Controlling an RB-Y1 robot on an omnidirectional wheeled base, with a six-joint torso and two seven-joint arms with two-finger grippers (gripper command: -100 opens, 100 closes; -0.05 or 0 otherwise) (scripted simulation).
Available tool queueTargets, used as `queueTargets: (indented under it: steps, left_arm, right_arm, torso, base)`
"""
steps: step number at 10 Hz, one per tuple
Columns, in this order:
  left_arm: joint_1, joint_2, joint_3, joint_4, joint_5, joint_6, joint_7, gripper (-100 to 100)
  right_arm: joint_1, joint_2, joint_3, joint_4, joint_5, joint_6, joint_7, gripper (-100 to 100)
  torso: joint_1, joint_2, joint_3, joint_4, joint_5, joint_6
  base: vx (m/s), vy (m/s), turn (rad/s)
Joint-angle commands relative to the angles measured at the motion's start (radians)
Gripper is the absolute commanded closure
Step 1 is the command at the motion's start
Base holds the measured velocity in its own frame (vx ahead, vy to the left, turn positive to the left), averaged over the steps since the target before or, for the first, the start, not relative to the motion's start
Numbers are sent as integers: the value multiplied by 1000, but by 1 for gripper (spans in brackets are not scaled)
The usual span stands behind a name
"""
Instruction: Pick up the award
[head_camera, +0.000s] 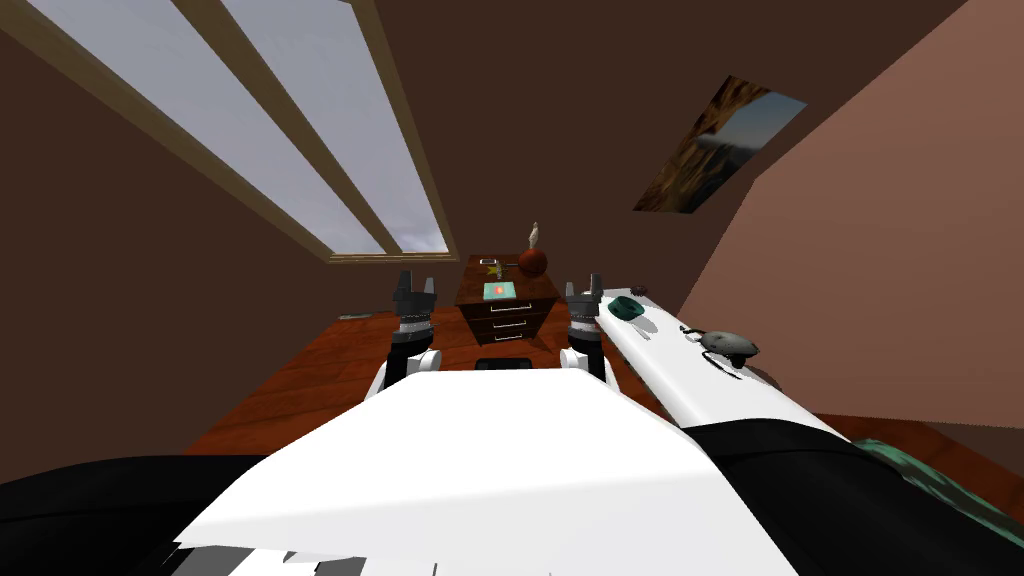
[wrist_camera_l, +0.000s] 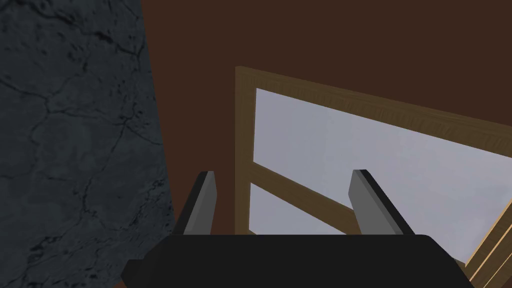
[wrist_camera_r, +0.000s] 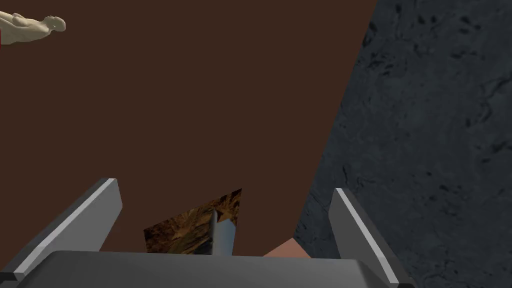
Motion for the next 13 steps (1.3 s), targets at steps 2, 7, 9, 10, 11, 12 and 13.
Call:
queueTargets:
  steps: [2,7,9,10,11,12,13]
  left_arm:
    - [0,0,0,0,0,0,0,0]
    - [0,0,0,0,0,0,0,0]
    - [0,0,0,0,0,0,0,0]
    - [0,0,0,0,0,0,0,0]
    - [0,0,0,0,0,0,0,0]
    - [0,0,0,0,0,0,0,0]
    - [0,0,0,0,0,0,0,0]
  right_arm:
    - [38,-67,2,37,3,-23,36,-100]
    - [125,-197,5,126,10,-77,126,-100]
    - [183,-267,5,188,16,-112,187,-100]
    - [183,-278,5,188,16,-112,187,-100]
    - [214,-319,5,222,20,-131,221,-100]
    - [247,-352,5,249,25,-150,247,-100]
    - [247,-367,5,257,25,-150,257,-100]
  torso:
    - [-3,1,0,0,-1,0]
    - [-9,3,2,1,-2,0]
    - [-6,1,1,0,-1,0]
    - [-7,2,1,0,-2,0]
    - [-5,1,1,0,-1,0]
    - [-4,1,0,0,-1,0]
    - [-5,0,0,0,-1,0]
  base:
    - [-28,-71,45]
    - [-42,-105,78]
    - [-19,-85,118]
    - [-22,-65,68]
    - [-6,-47,147]
    - [0,-61,261]
    - [-9,-60,69]
